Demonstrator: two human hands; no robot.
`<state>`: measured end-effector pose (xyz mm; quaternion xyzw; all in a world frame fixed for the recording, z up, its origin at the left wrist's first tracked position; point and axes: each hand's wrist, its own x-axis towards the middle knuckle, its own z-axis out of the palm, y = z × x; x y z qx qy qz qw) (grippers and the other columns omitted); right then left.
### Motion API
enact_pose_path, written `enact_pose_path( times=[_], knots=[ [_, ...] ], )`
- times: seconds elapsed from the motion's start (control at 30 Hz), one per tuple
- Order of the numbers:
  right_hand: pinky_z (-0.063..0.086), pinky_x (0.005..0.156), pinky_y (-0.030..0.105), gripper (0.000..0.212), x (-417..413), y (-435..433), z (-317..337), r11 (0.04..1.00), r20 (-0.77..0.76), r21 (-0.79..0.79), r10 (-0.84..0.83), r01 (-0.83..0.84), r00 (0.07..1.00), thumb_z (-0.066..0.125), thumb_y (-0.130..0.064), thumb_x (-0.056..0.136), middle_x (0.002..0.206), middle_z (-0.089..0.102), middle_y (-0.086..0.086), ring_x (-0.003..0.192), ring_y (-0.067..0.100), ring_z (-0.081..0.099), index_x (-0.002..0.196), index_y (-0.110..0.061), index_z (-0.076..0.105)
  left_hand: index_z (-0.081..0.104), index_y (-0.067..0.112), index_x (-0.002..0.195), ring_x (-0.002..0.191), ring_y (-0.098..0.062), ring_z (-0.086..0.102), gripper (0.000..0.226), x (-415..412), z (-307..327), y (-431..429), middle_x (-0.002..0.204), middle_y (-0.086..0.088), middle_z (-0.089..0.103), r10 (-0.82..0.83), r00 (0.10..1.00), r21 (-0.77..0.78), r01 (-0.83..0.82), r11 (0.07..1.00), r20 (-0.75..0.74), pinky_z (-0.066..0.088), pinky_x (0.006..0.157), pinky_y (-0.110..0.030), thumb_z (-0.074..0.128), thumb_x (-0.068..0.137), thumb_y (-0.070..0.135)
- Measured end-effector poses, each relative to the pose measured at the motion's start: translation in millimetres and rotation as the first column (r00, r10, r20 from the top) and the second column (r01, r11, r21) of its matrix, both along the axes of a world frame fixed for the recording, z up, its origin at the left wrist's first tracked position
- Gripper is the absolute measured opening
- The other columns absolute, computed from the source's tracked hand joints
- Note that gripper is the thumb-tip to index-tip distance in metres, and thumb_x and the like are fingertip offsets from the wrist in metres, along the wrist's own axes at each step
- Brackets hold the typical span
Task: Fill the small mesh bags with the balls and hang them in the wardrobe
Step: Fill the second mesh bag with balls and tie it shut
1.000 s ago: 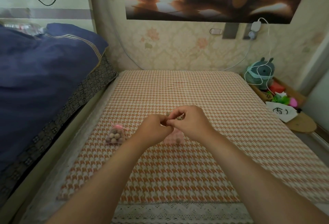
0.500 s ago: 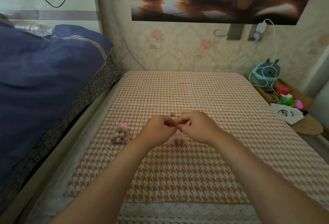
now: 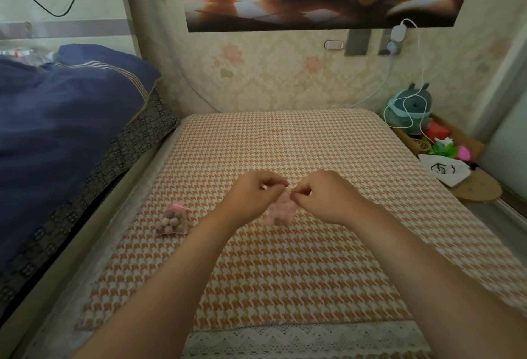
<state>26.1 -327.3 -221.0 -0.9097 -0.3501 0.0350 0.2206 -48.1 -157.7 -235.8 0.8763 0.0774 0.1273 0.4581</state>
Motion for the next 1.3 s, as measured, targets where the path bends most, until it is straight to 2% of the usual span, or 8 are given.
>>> enact_pose_path(
  times=[0.13, 0.23, 0.33, 0.53, 0.87, 1.0, 1.1, 1.3],
  knots=[
    [0.046, 0.050, 0.035, 0.030, 6.3, -8.3, -2.6, 0.999, 0.024, 0.023, -0.043, 0.043, 0.999, 0.058, -0.033, 0.092, 0.070, 0.071, 0.005, 0.057, 0.026, 0.059, 0.079, -0.013, 0.076, 0.074, 0.028, 0.089, 0.076, -0.014, 0.067, 0.016, 8.4, 0.2, 8.7, 0.088, 0.012, 0.069, 0.174, 0.982, 0.025, -0.176, 0.984, 0.074, 0.054, 0.063, -0.032, 0.061, 0.094, 0.021],
    [0.056, 0.057, 0.041, 0.031, 9.3, -8.2, -5.6, 0.998, 0.010, 0.046, -0.046, 0.045, 0.999, 0.058, -0.035, 0.093, 0.075, 0.074, 0.005, 0.066, 0.027, 0.067, 0.083, -0.012, 0.077, 0.075, 0.023, 0.101, 0.088, -0.010, 0.064, 0.017, 15.4, -14.6, 17.8, 0.103, 0.011, 0.070, 0.219, 0.974, 0.191, -0.225, 0.956, 0.049, 0.053, 0.078, -0.027, 0.059, 0.096, 0.019],
    [0.056, 0.056, 0.037, 0.031, 11.4, -3.3, -8.6, 0.998, 0.005, 0.046, -0.042, 0.042, 0.999, 0.058, -0.036, 0.095, 0.076, 0.075, 0.003, 0.066, 0.026, 0.068, 0.086, -0.015, 0.079, 0.074, 0.018, 0.107, 0.098, -0.014, 0.065, 0.021, 26.3, -35.9, 21.5, 0.110, 0.004, 0.070, 0.194, 0.981, 0.320, -0.179, 0.930, -0.015, 0.052, 0.088, -0.029, 0.059, 0.095, 0.012],
    [0.058, 0.061, 0.038, 0.027, 8.6, 6.6, -9.5, 0.998, -0.015, 0.066, -0.025, 0.026, 1.000, 0.058, -0.036, 0.098, 0.078, 0.076, -0.002, 0.067, 0.022, 0.069, 0.086, -0.024, 0.079, 0.074, 0.020, 0.088, 0.082, -0.020, 0.062, 0.007, 43.1, -57.4, 20.0, 0.090, -0.001, 0.067, 0.032, 0.997, 0.439, 0.004, 0.898, -0.073, 0.055, 0.074, -0.041, 0.070, 0.083, 0.021],
    [0.061, 0.067, 0.042, 0.028, 11.3, 10.7, -17.2, 0.996, -0.024, 0.078, -0.033, 0.034, 0.999, 0.056, -0.033, 0.099, 0.089, 0.077, 0.002, 0.070, 0.023, 0.070, 0.089, -0.019, 0.077, 0.066, 0.020, 0.083, 0.080, -0.016, 0.061, 0.007, 47.2, -58.6, 36.0, 0.086, 0.001, 0.068, 0.087, 0.987, 0.373, -0.029, 0.927, -0.139, 0.050, 0.070, -0.029, 0.071, 0.087, 0.017],
    [0.060, 0.064, 0.039, 0.028, 8.1, 12.4, -15.5, 0.997, -0.010, 0.068, -0.035, 0.036, 0.999, 0.055, -0.033, 0.099, 0.087, 0.077, -0.002, 0.068, 0.020, 0.068, 0.087, -0.020, 0.077, 0.069, 0.022, 0.094, 0.082, -0.006, 0.062, 0.005, 38.0, -30.9, 35.8, 0.091, 0.010, 0.068, 0.188, 0.982, 0.197, -0.187, 0.963, 0.011, 0.048, 0.069, -0.020, 0.069, 0.090, 0.027],
    [0.054, 0.061, 0.035, 0.026, 3.5, 12.3, -10.9, 0.998, -0.007, 0.056, -0.030, 0.030, 1.000, 0.054, -0.033, 0.100, 0.080, 0.074, -0.005, 0.062, 0.016, 0.064, 0.092, -0.024, 0.078, 0.070, 0.026, 0.095, 0.077, -0.007, 0.065, 0.009, 22.6, -3.9, 23.3, 0.089, 0.011, 0.069, 0.114, 0.989, 0.074, -0.122, 0.990, 0.096, 0.053, 0.070, -0.021, 0.072, 0.088, 0.030],
    [0.049, 0.058, 0.033, 0.025, -1.3, 12.4, -9.7, 0.998, -0.013, 0.047, -0.044, 0.044, 0.999, 0.052, -0.034, 0.102, 0.084, 0.071, -0.006, 0.065, 0.014, 0.061, 0.098, -0.025, 0.075, 0.068, 0.032, 0.084, 0.071, 0.005, 0.060, 0.008, 2.8, 2.9, 3.6, 0.078, 0.017, 0.066, -0.011, 0.999, 0.194, 0.001, 0.981, 0.049, 0.045, 0.062, -0.009, 0.076, 0.084, 0.030]
  ],
)
